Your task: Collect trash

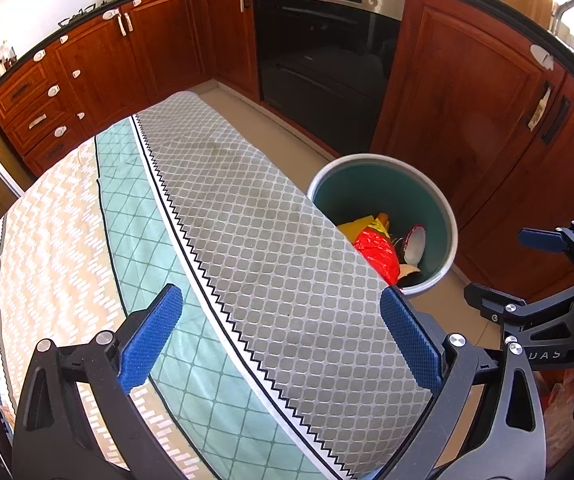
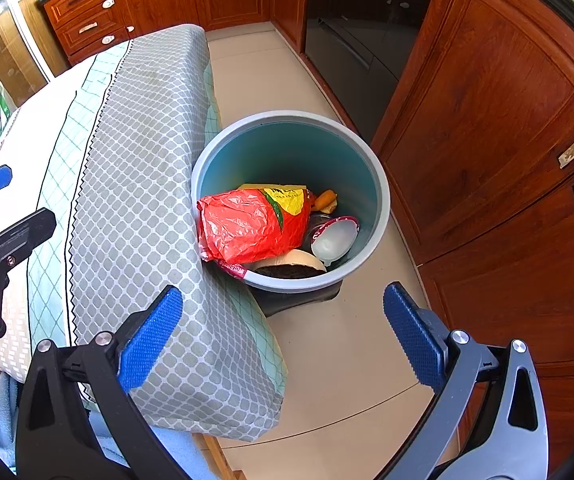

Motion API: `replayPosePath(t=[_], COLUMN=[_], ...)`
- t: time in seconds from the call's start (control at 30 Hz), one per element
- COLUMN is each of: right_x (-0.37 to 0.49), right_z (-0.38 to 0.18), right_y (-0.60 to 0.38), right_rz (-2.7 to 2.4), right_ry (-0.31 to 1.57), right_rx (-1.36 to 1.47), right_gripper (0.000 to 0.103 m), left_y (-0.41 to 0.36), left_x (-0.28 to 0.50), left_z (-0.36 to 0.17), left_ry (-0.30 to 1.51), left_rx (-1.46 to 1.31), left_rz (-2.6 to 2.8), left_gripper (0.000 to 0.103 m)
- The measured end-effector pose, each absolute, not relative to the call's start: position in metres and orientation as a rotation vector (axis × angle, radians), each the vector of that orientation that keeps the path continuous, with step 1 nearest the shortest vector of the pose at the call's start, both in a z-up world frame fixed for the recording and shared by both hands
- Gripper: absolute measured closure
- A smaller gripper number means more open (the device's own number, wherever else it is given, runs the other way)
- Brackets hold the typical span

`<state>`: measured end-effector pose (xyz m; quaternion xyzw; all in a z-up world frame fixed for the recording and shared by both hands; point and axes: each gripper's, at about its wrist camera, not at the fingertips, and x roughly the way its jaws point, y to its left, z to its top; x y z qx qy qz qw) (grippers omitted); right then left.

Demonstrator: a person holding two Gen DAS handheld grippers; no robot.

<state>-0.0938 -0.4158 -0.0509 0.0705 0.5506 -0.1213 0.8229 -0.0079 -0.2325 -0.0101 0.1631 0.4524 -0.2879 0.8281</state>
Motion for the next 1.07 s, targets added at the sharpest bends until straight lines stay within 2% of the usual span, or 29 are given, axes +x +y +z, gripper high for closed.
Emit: replayPosePath(t=[1.07], right_x=[-0.085], right_z=[-0.050], right_y=[-0.408], right_rz=[-0.280], right_ry=[1.181], right_rx=[0.111], right_gripper=[0.007], left_y=[-0.215], left_x=[-0.001], left_z=[-0.019], left_ry=[0.982], left_rx=[0.350], left_rz=[-0.575], left_gripper=[0.004])
